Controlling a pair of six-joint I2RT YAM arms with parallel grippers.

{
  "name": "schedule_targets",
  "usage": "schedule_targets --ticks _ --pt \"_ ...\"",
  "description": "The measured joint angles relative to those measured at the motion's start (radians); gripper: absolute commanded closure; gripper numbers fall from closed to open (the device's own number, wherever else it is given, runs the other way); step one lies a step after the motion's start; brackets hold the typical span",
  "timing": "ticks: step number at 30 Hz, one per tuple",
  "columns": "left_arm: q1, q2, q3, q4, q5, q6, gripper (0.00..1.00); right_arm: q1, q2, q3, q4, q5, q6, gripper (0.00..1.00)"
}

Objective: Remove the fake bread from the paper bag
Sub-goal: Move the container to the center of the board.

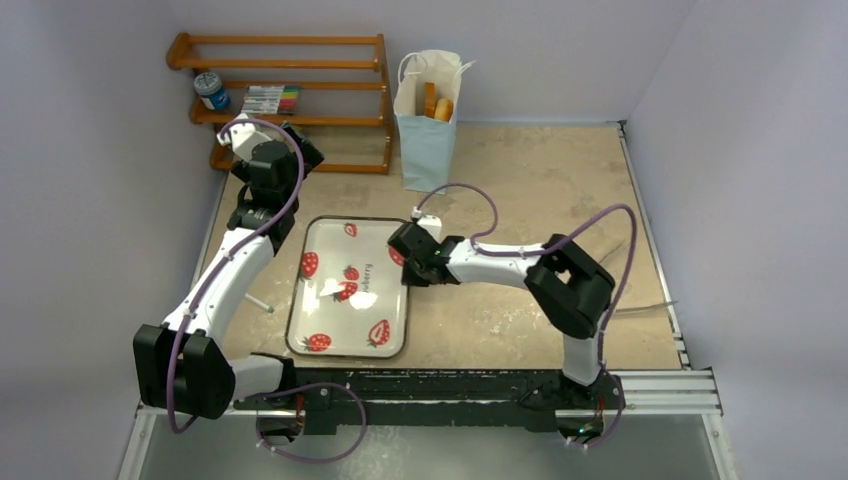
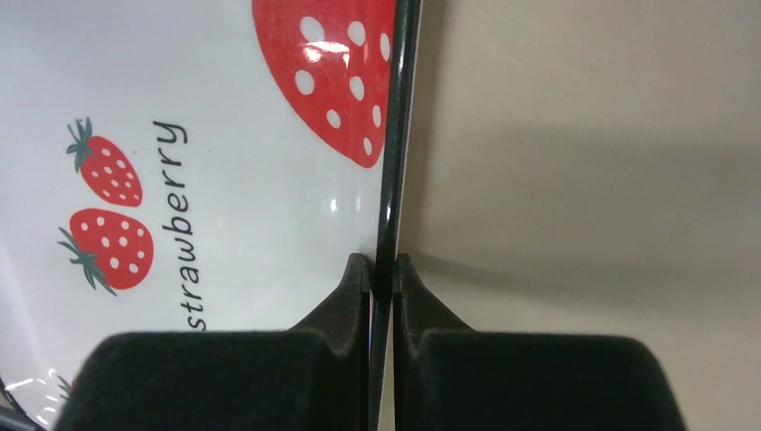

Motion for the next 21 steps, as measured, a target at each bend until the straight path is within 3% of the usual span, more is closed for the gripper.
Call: schedule_targets --ticks 10,16,21 --pt "0.000 0.000 -0.005 0.031 -0.003 -0.051 0.05 -0.048 -0.319 -0.315 -0.165 0.003 0.236 1.00" --pt "0.000 0.000 -0.032 0.045 -0.002 -0.063 0.05 -0.265 -0.509 -0.431 -0.249 0.013 0.321 1.00" --pt "0.000 0.000 -0.041 0.053 -0.002 -0.076 0.05 -0.376 -0.546 -0.434 -0.294 0.072 0.354 1.00"
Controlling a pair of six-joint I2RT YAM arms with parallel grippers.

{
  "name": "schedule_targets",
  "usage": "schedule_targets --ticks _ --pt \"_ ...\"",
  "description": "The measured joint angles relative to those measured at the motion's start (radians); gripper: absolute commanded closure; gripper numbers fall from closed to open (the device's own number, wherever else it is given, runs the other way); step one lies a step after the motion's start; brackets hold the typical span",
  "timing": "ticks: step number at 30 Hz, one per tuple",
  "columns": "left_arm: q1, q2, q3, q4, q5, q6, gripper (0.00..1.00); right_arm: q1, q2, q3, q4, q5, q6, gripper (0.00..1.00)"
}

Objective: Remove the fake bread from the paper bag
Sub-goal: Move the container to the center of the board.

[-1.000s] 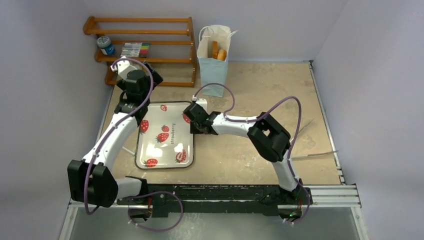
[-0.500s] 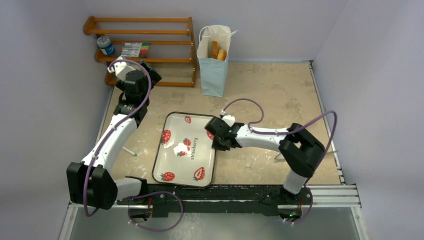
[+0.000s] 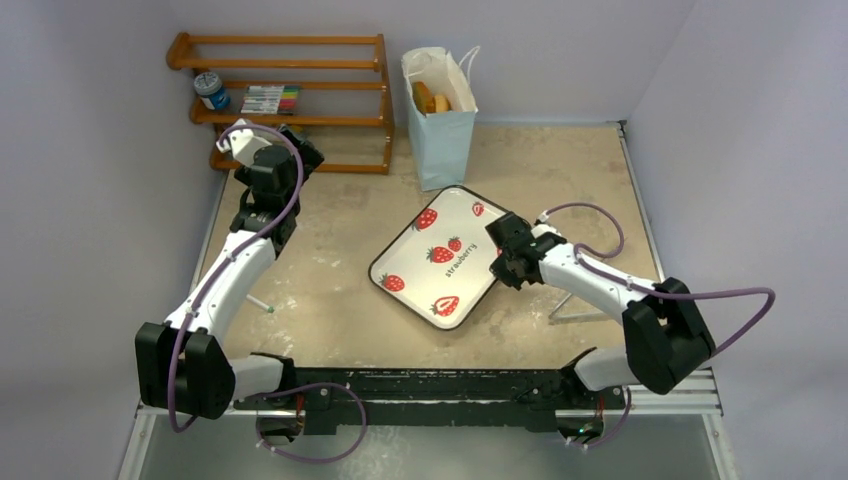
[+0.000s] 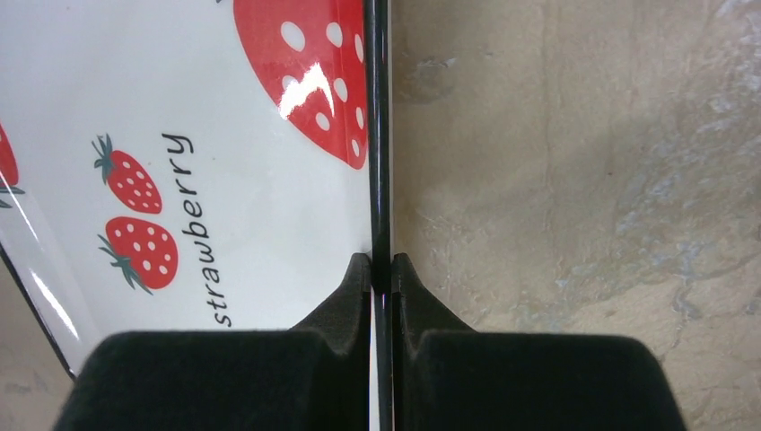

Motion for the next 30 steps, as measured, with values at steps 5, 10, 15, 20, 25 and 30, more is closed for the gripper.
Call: schedule_targets --ticks 5,10,15,20,25,30 --pt "0.000 0.000 0.000 0.010 0.000 0.000 0.06 -0.021 -0.010 -0.001 -0.043 0.014 0.023 1.00" --pt "0.000 0.002 0.000 0.019 0.003 0.001 0.06 -0.047 -0.079 -0.026 -0.092 0.012 0.052 1.00" --pt "0.000 0.016 0.000 0.045 0.023 0.000 0.06 -0.051 -0.203 -0.089 -0.181 0.016 0.125 1.00" --pt "-0.012 0.053 0.003 0.113 0.113 0.010 0.07 -0.075 -0.202 -0.082 -0.224 0.037 0.145 1.00" --pt "-0.090 0.134 0.081 0.133 0.195 0.053 0.06 -0.187 -0.142 -0.063 -0.177 0.040 0.090 1.00" --pt "-0.166 0.205 0.180 0.134 0.233 0.080 0.06 -0.321 -0.058 -0.009 -0.111 0.046 -0.003 1.00"
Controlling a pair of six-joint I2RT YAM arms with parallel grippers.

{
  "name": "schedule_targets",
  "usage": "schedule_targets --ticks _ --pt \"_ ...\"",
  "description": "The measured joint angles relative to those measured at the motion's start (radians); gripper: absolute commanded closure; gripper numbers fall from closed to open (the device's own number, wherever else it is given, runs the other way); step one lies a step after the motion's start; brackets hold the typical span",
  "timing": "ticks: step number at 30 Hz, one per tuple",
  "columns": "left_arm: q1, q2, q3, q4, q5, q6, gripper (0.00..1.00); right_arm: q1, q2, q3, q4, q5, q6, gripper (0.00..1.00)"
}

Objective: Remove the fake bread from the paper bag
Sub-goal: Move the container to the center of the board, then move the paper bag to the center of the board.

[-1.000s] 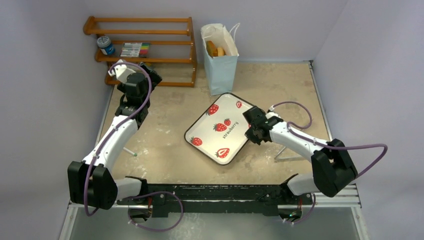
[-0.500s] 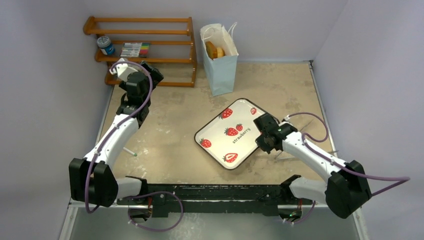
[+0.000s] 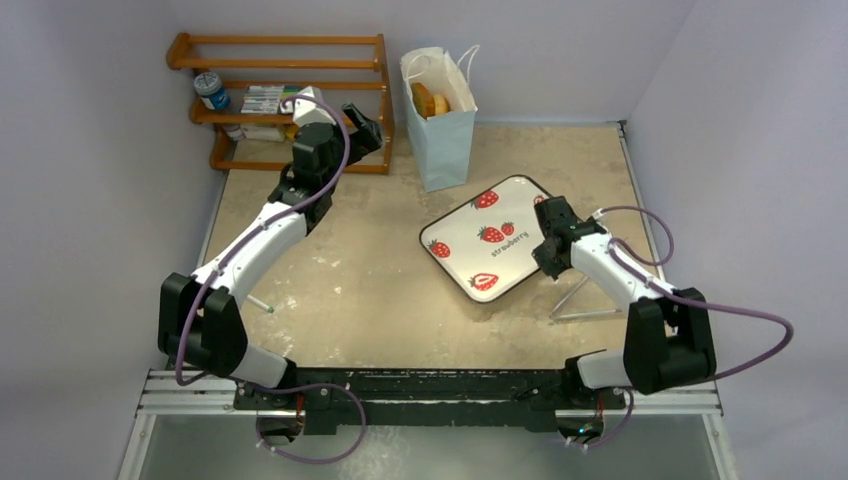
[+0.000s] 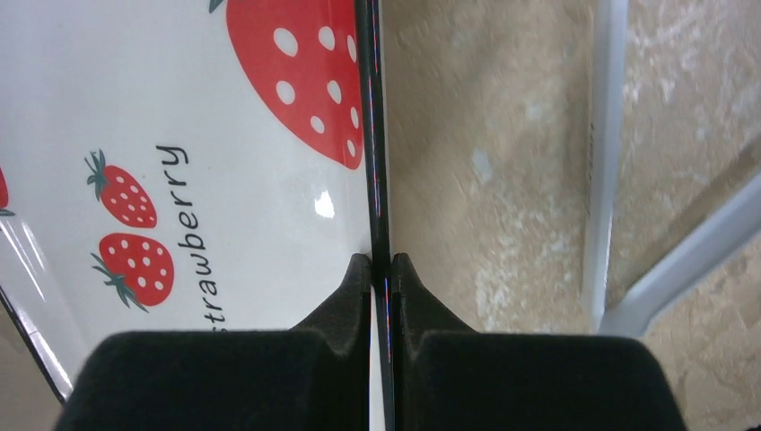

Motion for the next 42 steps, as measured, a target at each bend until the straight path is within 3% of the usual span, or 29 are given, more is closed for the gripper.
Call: schedule_targets --ticks 9,18,28,42 --pt "-0.068 0.127 0.150 -0.003 -0.008 0.002 0.04 -0.135 0.164 0.096 0.102 0.011 -0.169 1.00" --pt "-0.124 0.329 0.396 -0.018 -0.040 -0.041 0.03 -0.251 0.290 0.146 0.170 0.013 -0.273 1.00" --pt "-0.126 0.497 0.620 -0.159 -0.046 -0.108 0.03 -0.280 0.313 0.181 0.209 0.018 -0.328 0.99" --pt "-0.136 0.702 0.871 -0.328 -0.048 -0.081 0.02 -0.326 0.367 0.207 0.256 0.009 -0.389 0.99"
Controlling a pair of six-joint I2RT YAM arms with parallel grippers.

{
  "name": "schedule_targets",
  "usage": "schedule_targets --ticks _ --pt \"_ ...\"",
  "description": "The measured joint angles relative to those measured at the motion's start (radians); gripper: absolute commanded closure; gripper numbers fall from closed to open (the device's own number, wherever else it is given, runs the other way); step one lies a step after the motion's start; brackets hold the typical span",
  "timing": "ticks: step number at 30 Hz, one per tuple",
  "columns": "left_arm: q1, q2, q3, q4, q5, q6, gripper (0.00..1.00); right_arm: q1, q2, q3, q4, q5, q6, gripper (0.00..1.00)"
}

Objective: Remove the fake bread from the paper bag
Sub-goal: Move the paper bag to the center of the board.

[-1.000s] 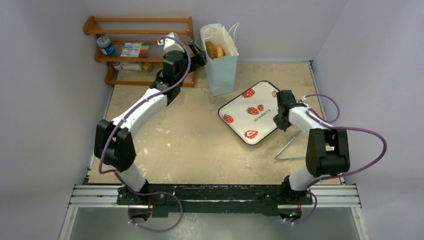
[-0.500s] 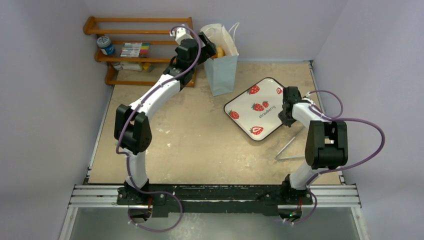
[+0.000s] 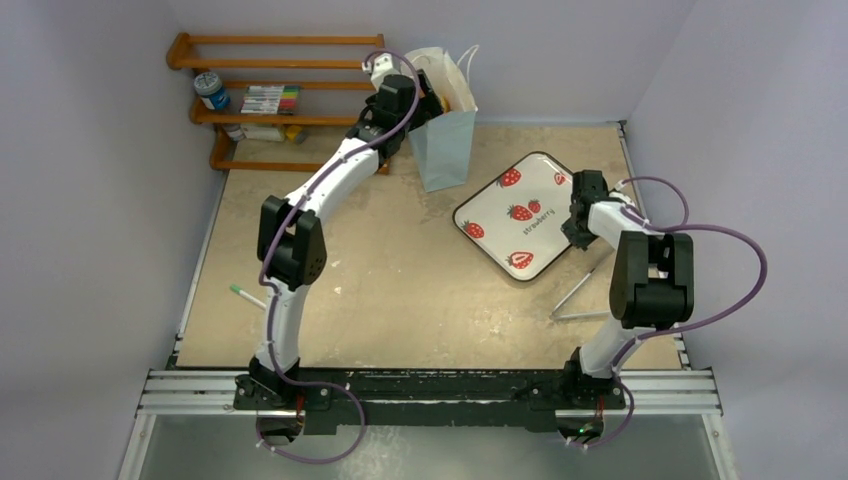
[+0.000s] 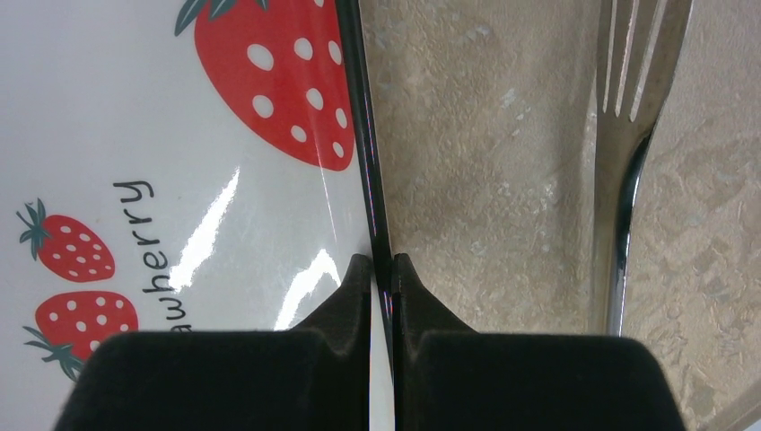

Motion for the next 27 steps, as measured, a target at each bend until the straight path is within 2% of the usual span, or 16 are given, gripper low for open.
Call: schedule_targets --ticks 3,5,6,8,14,27 --pt "0.000 0.037 0.027 -0.039 -0.008 0.024 0.10 -0.004 0.014 0.016 0.001 0.000 -0.019 0.99" --pt "0.000 0.049 0.027 -0.056 -0.011 0.032 0.24 -0.005 0.017 0.021 0.001 0.001 -0.029 0.99" --pt "0.000 0.051 0.027 -0.062 -0.011 0.037 0.33 -0.006 0.017 0.022 0.002 0.001 -0.034 0.99" --pt "0.000 0.051 0.027 -0.068 -0.010 0.050 0.57 -0.007 0.017 0.023 0.003 0.002 -0.045 0.99" --pt "-0.001 0.049 0.019 -0.051 -0.002 0.084 1.00 -0.010 0.017 0.023 0.003 0.004 -0.062 0.98" --pt "-0.040 -0.150 -0.196 -0.003 0.052 0.271 1.00 -0.032 0.020 0.043 -0.006 0.023 -0.106 0.99"
